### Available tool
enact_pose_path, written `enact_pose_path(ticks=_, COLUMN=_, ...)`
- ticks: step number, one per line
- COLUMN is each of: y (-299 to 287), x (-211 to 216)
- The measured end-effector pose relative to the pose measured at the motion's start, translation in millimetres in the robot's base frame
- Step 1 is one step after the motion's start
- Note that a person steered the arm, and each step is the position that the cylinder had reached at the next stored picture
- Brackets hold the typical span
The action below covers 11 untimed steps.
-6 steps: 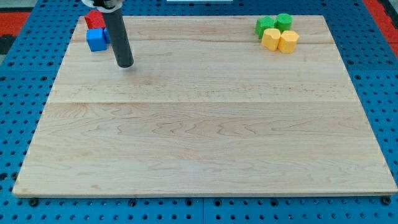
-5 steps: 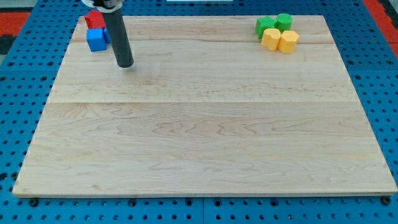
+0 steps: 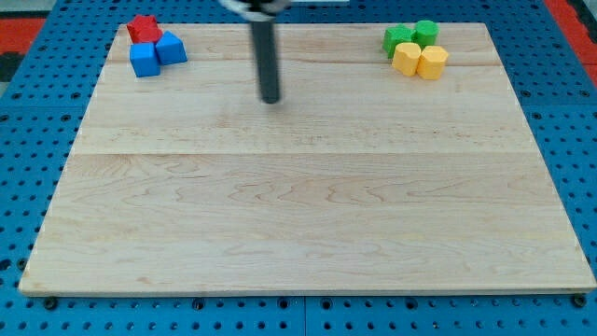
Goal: Move the green star to center
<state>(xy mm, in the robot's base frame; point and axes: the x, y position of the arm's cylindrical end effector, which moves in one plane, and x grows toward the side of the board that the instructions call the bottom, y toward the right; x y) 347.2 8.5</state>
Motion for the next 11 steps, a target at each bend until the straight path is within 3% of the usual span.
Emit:
enact_pose_path(ticks=2, y=177, x=-23)
enact_pose_path(ticks=3, y=255, x=-73)
enact_pose_path(ticks=4, y=282, x=-138)
enact_pose_path(ticks=5, y=266, x=-156)
enact_pose_path(ticks=7, y=147, x=-111)
enact_pose_path(ticks=9, y=203, x=-156)
enact_pose_path(ticks=11, y=145, x=-139)
